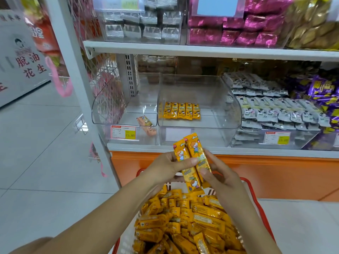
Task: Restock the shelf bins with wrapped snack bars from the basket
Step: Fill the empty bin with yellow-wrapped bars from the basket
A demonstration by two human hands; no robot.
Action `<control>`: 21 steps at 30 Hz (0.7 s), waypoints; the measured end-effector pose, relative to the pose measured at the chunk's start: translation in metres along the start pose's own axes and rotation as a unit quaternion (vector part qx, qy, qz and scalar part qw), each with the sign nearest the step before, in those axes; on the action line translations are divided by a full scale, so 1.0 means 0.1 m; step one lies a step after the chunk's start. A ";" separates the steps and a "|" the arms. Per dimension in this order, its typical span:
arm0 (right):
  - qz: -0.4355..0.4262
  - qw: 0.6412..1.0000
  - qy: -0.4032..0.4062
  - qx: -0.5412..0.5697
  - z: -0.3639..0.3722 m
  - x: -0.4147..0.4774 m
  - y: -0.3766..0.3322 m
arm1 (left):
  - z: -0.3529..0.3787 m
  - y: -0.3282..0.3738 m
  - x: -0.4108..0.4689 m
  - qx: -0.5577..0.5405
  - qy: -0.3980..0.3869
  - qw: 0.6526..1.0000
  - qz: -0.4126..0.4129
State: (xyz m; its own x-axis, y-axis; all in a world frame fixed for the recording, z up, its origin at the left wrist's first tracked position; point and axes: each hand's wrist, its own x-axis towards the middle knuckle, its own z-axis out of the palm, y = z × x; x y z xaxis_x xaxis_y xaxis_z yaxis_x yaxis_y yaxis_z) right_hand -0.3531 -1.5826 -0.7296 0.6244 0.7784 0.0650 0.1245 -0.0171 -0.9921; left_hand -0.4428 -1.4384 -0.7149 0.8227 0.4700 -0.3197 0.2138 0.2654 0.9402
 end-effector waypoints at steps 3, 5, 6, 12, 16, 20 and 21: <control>-0.026 0.997 0.006 -0.070 -0.02 -0.01 -0.01 | 0.03 0.05 0.00 0.011 0.022 1.000 -0.002; -0.026 0.989 0.014 -0.142 -0.03 -0.01 -0.02 | 0.04 0.07 0.00 0.015 0.032 0.999 -0.005; -0.028 0.985 0.016 -0.168 -0.01 -0.01 -0.04 | 0.04 0.08 0.01 0.012 0.037 0.999 -0.005; -0.111 0.930 0.069 -0.345 0.20 0.17 -0.14 | 0.08 0.25 0.09 -0.001 0.084 0.996 0.030; -0.132 0.905 0.092 -0.393 0.16 0.53 -0.41 | 0.01 0.54 0.16 0.037 0.110 0.987 0.110; -0.106 0.888 0.141 -0.424 -0.08 1.29 -0.61 | -0.33 0.68 0.28 0.277 0.280 0.889 0.236; -0.079 0.878 0.146 -0.449 -0.14 1.52 -0.63 | -0.42 0.68 0.30 0.314 0.311 0.862 0.250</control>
State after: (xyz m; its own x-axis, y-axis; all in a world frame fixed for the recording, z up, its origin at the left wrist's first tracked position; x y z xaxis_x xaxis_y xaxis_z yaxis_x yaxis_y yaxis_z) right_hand -0.2548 -1.4717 -0.6559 0.6994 0.6241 0.3484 0.7032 -0.5135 -0.4918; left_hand -0.4253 -1.3709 -0.6655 0.4959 0.8052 0.3253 0.3186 -0.5171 0.7944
